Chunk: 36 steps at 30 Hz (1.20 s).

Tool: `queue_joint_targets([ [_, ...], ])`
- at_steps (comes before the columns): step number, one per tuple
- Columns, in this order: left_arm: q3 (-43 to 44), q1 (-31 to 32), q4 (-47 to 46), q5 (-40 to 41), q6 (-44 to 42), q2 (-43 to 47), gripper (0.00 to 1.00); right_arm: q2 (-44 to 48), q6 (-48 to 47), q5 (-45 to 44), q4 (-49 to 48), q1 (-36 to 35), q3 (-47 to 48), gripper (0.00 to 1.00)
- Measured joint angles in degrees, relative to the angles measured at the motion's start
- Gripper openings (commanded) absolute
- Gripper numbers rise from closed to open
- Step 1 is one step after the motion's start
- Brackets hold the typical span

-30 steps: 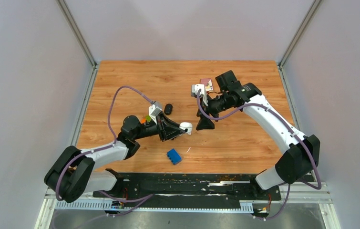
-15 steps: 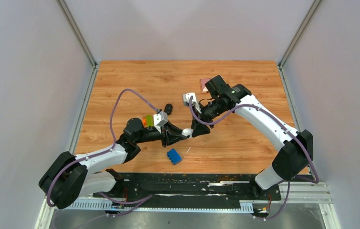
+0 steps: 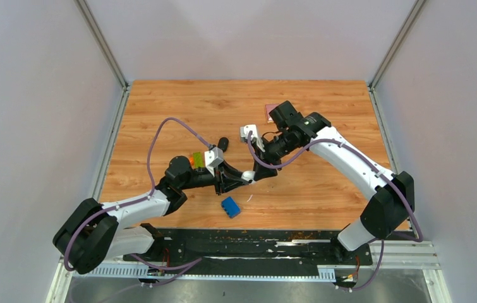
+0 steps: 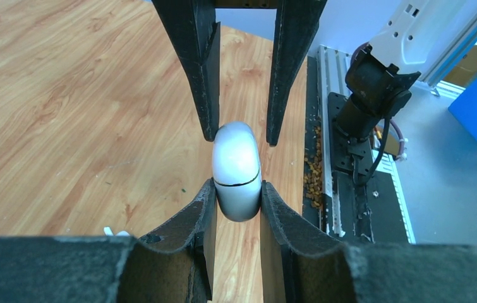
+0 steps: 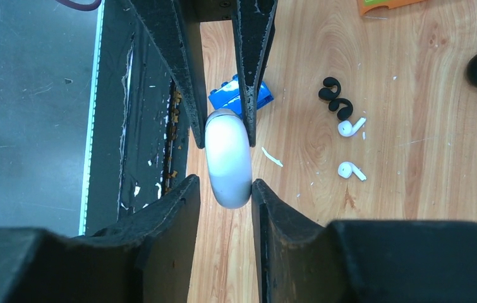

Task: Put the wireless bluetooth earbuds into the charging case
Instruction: Open the charging case.

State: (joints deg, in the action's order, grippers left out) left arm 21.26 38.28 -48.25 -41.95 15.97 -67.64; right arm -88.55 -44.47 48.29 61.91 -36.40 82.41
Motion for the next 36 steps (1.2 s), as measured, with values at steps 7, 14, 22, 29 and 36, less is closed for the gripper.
queue_joint_targets([
  [7,0.0,0.0,-1.0,0.1,0.4,-0.2,0.03,-1.1,0.0,0.0,0.1,-0.6,0.0,0.40],
  [14,0.0,0.0,-1.2,-0.5,0.6,-0.3,0.27,-1.4,-0.8,0.2,0.5,-0.6,0.0,0.17],
  [22,1.9,0.0,2.6,2.4,0.2,-1.7,0.63,-1.4,-0.5,-5.8,1.3,-1.7,1.5,0.11],
  [29,2.3,0.4,3.5,4.0,0.2,-3.5,0.54,-1.0,-0.5,-11.1,1.7,-3.8,2.6,0.11],
  [36,2.4,0.7,2.5,3.5,0.1,-3.8,0.48,-1.6,-0.2,-13.9,2.1,-5.0,6.9,0.11],
])
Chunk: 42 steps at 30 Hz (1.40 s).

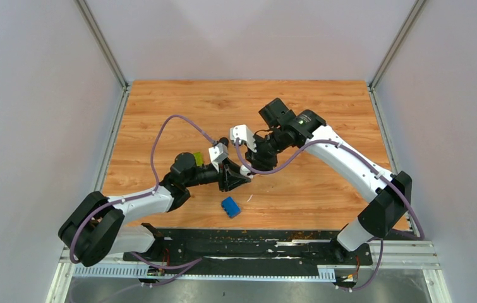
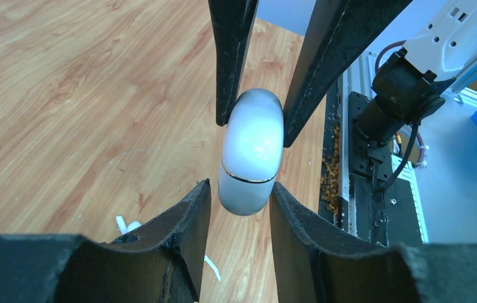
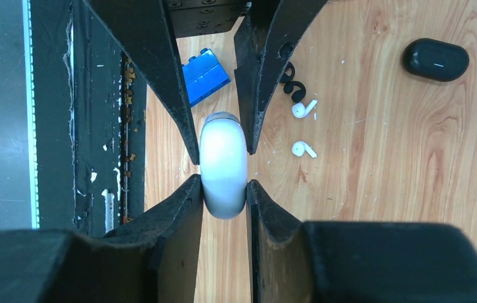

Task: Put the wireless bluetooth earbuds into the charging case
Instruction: Open the charging case.

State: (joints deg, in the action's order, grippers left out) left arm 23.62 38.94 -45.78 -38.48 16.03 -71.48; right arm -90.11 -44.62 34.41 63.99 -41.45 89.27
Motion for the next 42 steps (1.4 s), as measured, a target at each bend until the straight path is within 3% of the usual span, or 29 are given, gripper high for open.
queue_joint_targets([
  [2,0.0,0.1,-0.3,0.0,-0.1,0.0,0.53,-0.2,0.0,-0.2,0.0,-0.2,0.4,0.11],
  [5,0.0,0.2,-0.7,-0.1,-0.2,0.0,0.52,-1.1,0.2,-0.3,0.1,-0.4,0.4,0.11],
  [18,0.0,0.7,-1.1,-0.5,-0.7,0.0,0.21,-2.4,0.4,-0.5,1.8,-0.5,0.4,0.11],
  [21,0.0,0.7,-1.1,-0.7,-0.8,0.0,0.18,-2.4,0.4,-0.5,1.9,-0.5,0.4,0.12],
  [26,0.0,0.7,-1.2,-0.9,-0.7,-0.1,0.40,-2.4,0.4,-0.4,2.0,-0.5,0.4,0.11],
  [36,0.0,0.8,-2.4,-0.9,-1.0,-0.3,0.30,-2.8,-0.2,-1.4,3.8,-0.8,2.3,0.12],
  [40,0.0,0.8,-2.4,-1.2,-1.0,-0.3,0.43,-3.0,-0.6,-1.6,4.2,-0.8,2.3,0.12],
  [42,0.0,0.8,-2.3,-1.2,-0.9,-0.3,0.45,-3.3,-0.8,-1.7,4.4,-0.8,2.5,0.12],
])
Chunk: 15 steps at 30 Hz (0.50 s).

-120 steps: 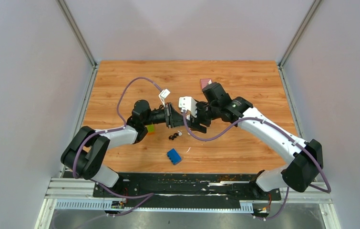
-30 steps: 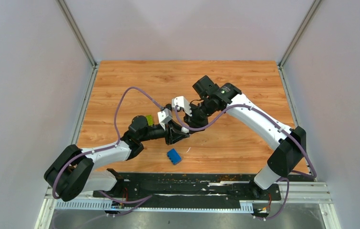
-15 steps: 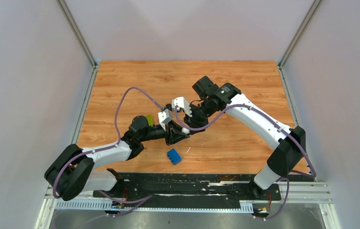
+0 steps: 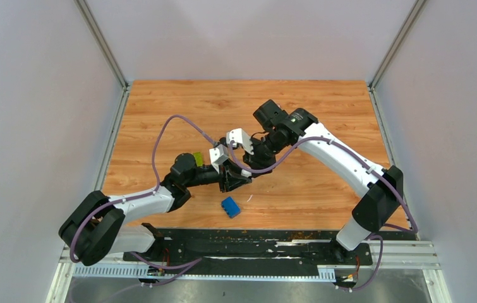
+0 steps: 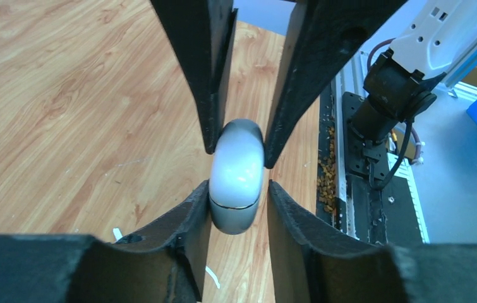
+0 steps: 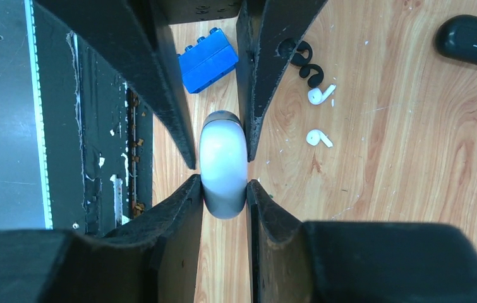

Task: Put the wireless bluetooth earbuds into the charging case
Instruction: Open the charging case.

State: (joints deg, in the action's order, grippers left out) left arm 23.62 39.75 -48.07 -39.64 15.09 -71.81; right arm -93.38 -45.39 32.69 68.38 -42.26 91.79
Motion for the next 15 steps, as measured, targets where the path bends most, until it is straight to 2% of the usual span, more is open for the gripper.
queue_joint_targets([
  [8,0.0,0.0,-0.1,-0.1,0.0,0.0,0.42,-0.3,-0.6,-0.7,0.9,0.0,0.3,0.11],
  [15,0.0,0.0,-0.1,-0.3,0.0,0.0,0.48,-0.3,-1.3,-1.8,1.5,0.0,0.5,0.11],
])
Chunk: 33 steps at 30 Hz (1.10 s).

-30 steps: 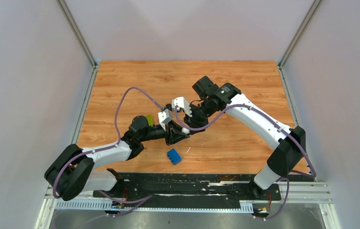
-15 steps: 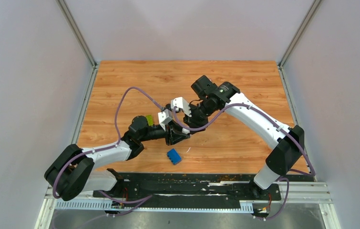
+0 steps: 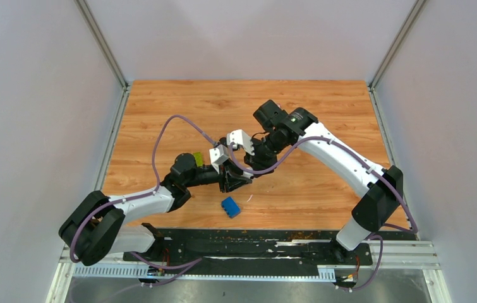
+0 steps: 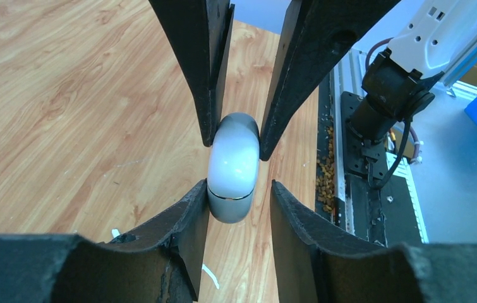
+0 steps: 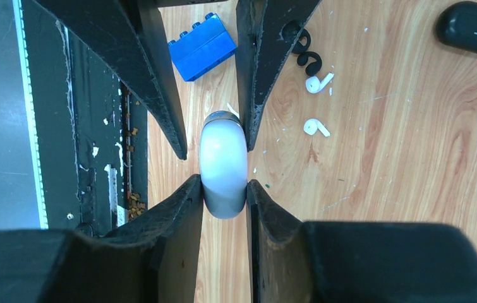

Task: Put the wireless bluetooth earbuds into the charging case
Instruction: Open the charging case.

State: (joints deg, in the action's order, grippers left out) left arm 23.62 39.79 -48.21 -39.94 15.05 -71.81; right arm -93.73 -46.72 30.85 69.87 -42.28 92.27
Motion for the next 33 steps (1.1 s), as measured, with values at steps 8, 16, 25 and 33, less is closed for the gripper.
queue_joint_targets([
  [8,0.0,0.0,0.0,0.0,0.0,-0.2,0.36,0.0,-0.1,-0.1,0.9,0.1,0.4,0.11],
  [16,0.0,0.0,-0.5,-0.2,0.1,-0.4,0.42,0.0,-0.1,0.2,1.3,0.1,0.9,0.12],
  [25,0.0,0.0,-0.4,-0.4,0.2,-0.7,0.42,-0.7,0.1,0.9,1.5,0.2,1.6,0.12],
  [33,0.0,0.0,-0.7,-0.5,0.5,-1.1,0.44,-0.8,0.2,1.5,1.5,0.4,1.6,0.12],
])
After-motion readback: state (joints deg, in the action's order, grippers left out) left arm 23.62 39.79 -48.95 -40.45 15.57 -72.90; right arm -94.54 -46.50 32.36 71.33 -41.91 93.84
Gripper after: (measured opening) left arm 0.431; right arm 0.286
